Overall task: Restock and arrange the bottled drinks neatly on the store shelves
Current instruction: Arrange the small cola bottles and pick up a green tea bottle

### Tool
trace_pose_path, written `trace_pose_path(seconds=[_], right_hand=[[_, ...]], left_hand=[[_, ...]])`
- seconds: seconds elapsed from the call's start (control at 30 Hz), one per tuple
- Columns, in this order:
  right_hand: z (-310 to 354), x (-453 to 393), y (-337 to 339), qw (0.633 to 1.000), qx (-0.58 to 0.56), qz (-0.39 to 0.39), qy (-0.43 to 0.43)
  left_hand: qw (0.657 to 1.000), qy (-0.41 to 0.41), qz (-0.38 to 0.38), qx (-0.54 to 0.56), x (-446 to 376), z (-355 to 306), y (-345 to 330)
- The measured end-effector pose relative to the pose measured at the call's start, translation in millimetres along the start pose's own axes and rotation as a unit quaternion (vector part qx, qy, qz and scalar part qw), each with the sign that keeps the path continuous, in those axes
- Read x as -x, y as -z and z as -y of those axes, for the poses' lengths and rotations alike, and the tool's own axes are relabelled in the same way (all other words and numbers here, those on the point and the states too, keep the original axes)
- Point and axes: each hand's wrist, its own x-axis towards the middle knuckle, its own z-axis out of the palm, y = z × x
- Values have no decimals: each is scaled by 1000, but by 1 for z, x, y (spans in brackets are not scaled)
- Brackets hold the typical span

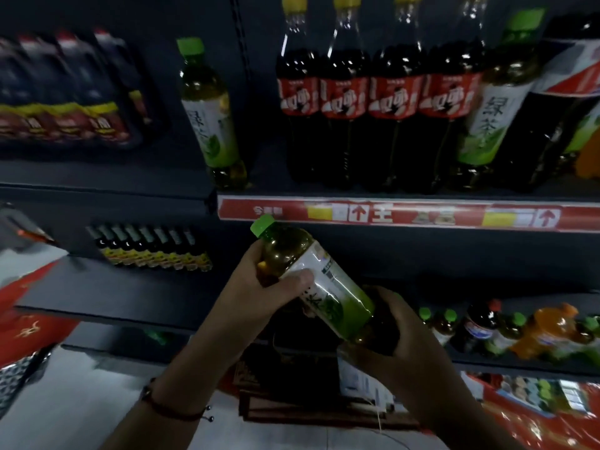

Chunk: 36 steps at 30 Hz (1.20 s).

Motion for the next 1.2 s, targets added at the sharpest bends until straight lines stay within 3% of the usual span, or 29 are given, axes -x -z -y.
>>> trace_pose_path(seconds=[0.3, 0.57, 0.63, 0.77, 0.9, 1.2], right_hand=[[71, -96, -52, 996, -13, -11, 82], [112, -165, -67, 987, 18, -71, 144], [118, -178, -71, 985, 31, -83, 150], [117, -199, -82, 981, 53, -101, 157], [106, -214, -95, 977, 90, -138, 135], [98, -226, -109, 950, 182, -206, 147]], left_hand=[[986, -143, -51, -75, -52, -69, 84], [943, -273, -68, -178, -96, -110, 119], [915, -307, -97, -244, -107, -115, 123], [817, -353, -178, -419, -125, -112, 124], [744, -389, -221, -495, -141, -102, 118], [659, -447, -273, -539, -170, -84, 116]])
